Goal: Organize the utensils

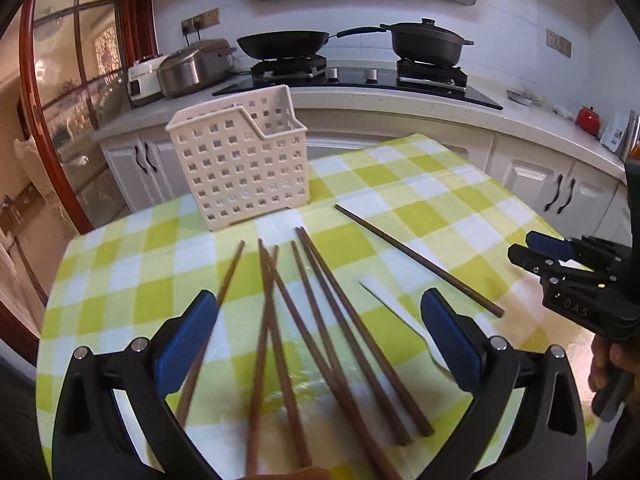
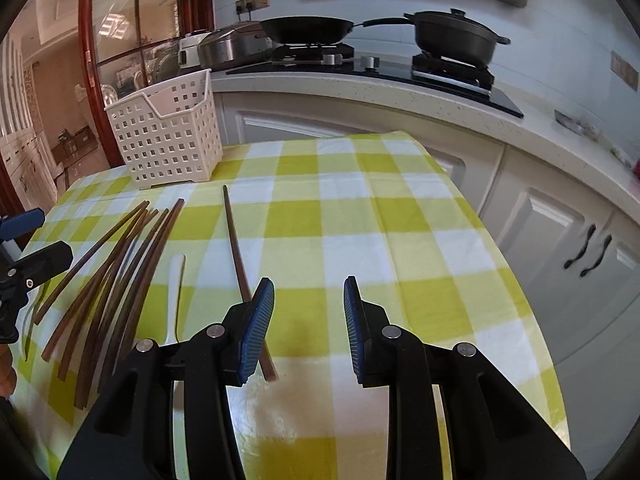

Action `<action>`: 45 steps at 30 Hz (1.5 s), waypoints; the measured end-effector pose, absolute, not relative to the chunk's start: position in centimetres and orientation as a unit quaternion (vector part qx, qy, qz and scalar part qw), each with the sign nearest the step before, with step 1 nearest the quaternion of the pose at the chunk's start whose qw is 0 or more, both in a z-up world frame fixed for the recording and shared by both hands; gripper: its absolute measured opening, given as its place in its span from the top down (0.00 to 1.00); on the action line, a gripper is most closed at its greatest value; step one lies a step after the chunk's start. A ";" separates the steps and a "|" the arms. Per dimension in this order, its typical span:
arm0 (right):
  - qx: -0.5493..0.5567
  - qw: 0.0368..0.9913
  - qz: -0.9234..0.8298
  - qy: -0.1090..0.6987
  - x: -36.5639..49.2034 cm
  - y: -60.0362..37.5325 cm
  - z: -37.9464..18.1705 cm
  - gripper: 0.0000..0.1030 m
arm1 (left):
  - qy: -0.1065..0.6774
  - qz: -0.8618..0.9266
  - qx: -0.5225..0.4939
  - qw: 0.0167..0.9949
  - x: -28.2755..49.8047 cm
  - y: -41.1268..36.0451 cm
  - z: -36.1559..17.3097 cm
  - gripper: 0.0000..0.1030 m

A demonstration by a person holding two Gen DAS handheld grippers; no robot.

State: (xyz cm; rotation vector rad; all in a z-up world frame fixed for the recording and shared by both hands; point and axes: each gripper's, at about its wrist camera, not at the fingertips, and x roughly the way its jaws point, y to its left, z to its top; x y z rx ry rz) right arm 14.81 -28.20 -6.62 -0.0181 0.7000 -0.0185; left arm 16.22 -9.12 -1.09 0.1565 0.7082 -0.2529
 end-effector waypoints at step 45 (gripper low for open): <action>-0.088 0.873 0.106 0.469 26.3 -20.9 -10.0 0.74 | 0.520 -0.171 0.122 0.828 28.3 -1.1 -8.3 0.88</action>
